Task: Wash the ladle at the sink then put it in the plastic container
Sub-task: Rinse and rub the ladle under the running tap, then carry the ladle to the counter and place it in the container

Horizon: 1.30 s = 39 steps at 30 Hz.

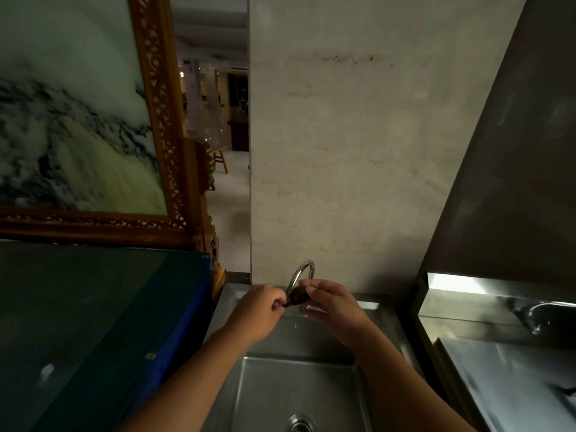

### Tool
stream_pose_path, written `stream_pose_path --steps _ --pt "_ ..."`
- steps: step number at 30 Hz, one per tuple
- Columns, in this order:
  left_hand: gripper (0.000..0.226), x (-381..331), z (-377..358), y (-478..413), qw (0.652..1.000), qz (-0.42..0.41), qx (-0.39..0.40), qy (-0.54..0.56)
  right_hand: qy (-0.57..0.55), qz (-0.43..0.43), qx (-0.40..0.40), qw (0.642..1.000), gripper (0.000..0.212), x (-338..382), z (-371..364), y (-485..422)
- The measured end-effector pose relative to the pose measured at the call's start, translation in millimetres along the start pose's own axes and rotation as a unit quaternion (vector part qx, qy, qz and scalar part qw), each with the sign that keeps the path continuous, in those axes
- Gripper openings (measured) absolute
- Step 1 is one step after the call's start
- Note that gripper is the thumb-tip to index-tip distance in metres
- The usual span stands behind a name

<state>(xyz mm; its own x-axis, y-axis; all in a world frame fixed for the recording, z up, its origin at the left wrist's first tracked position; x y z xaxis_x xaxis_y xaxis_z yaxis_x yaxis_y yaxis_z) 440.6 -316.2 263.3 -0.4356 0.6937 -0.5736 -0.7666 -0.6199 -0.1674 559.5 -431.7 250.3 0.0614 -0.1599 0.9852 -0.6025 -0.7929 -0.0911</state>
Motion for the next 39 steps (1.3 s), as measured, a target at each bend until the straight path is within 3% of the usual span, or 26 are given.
stream_pose_path --steps 4,8,13,18,21,24,29,34,37,39 --pt "0.010 -1.9 -0.9 -1.4 0.997 0.038 -0.028 0.057 0.020 0.011 0.004 1.000 0.027 4.9 -1.5 3.1" --pt "0.023 2.0 -3.8 -4.2 0.973 0.124 -0.033 0.192 0.142 0.038 0.046 0.988 0.022 11.6 -8.0 8.9" --pt "0.007 8.1 -12.0 0.4 0.865 0.215 -0.034 0.451 0.316 0.115 0.101 0.936 0.018 16.8 -16.4 11.9" --pt "0.011 6.9 -18.5 5.8 0.769 0.277 -0.059 0.573 0.445 0.142 0.092 0.879 0.031 17.3 -10.5 15.0" --pt "0.008 9.1 -20.3 10.4 0.717 0.305 -0.068 0.623 0.507 0.165 0.081 0.842 0.026 20.2 -3.0 18.8" --pt "0.009 14.8 -24.2 17.3 0.678 0.328 -0.075 0.653 0.526 0.167 0.084 0.829 0.011 17.4 5.2 23.5" --pt "0.007 18.4 -35.1 35.1 0.645 0.353 -0.105 0.670 0.470 0.147 0.053 0.869 0.010 6.9 17.2 27.0" --pt "0.003 35.2 -20.7 53.1 0.609 0.377 -0.160 0.679 0.465 0.188 0.129 0.856 0.014 -2.7 -14.6 22.0" --pt "0.004 57.4 -3.1 74.9 0.586 0.387 -0.215 0.679 0.449 0.204 0.179 0.851 0.005 -9.1 -48.1 17.8" --pt "0.004 77.0 6.4 97.7 0.569 0.398 -0.268 0.668 0.461 0.236 0.223 0.826 0.006 -14.1 -77.3 21.3"
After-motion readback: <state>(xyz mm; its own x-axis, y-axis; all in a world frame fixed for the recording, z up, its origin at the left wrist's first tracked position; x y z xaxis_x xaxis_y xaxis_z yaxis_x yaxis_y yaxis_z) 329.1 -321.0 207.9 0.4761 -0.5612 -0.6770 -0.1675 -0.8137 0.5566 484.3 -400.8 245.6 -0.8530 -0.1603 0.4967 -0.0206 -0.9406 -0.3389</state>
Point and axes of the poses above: each hand's wrist, its own y-axis away from the middle knuckle, its own z-axis out of the back of the hand, x = y × z, the point moved 5 cm from there along -y, towards the middle knuckle, and after that the axes turned 11 degrees about z, right-handed, at the moved point
